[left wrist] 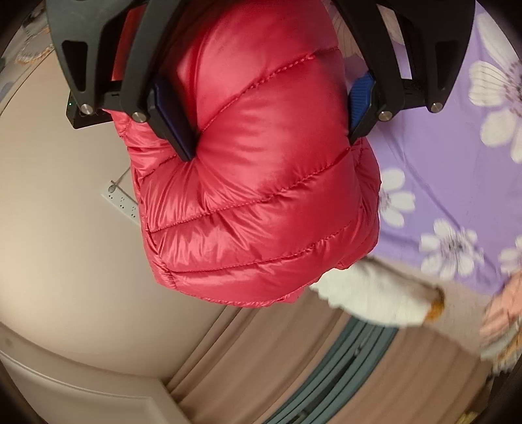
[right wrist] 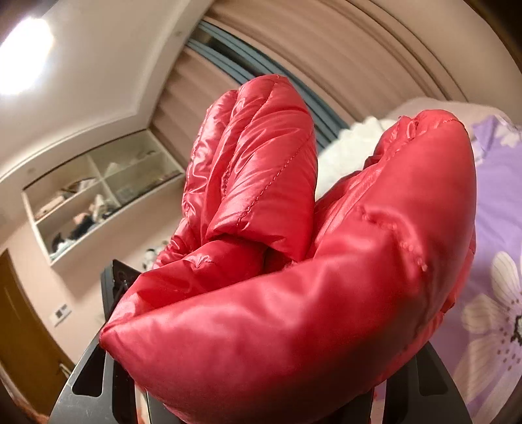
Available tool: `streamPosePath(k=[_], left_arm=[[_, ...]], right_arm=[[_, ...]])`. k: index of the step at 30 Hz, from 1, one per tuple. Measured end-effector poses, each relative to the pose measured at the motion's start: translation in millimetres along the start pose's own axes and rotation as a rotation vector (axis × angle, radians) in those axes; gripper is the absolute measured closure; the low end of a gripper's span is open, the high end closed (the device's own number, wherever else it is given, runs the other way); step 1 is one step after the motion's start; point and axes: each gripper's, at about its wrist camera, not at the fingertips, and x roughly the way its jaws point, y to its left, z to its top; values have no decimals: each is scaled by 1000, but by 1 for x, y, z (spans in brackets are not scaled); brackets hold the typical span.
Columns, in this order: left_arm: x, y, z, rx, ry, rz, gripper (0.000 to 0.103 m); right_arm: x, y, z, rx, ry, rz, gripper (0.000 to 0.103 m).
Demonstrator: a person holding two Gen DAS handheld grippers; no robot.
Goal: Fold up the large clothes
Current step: 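Squeeze the red jacket bundle between both tools, holding it compact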
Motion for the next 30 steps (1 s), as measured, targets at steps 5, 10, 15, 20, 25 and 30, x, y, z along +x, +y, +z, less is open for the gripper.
streamPosePath(k=[5,10,15,20,25,30], left_arm=[[-27,-13,5,35,-50,19,20],[-46,-16,5,35,-73,19,20],[-55,-15,4,39,-84,35,20],[-66,-10,5,29,-94,50,20],[-79,5,10,9,-111,70,20],[-92,20,17,3,-137,111,20]], right_arm=[[24,22,10,-35,-17,8,44],[48,19,18,-54,-12,19,44],[52,16,15,-49,-3,34,44],[51,8,12,-51,13,39,44],[55,0,12,-71,47,54,44],[71,-1,10,-69,88,90,44]])
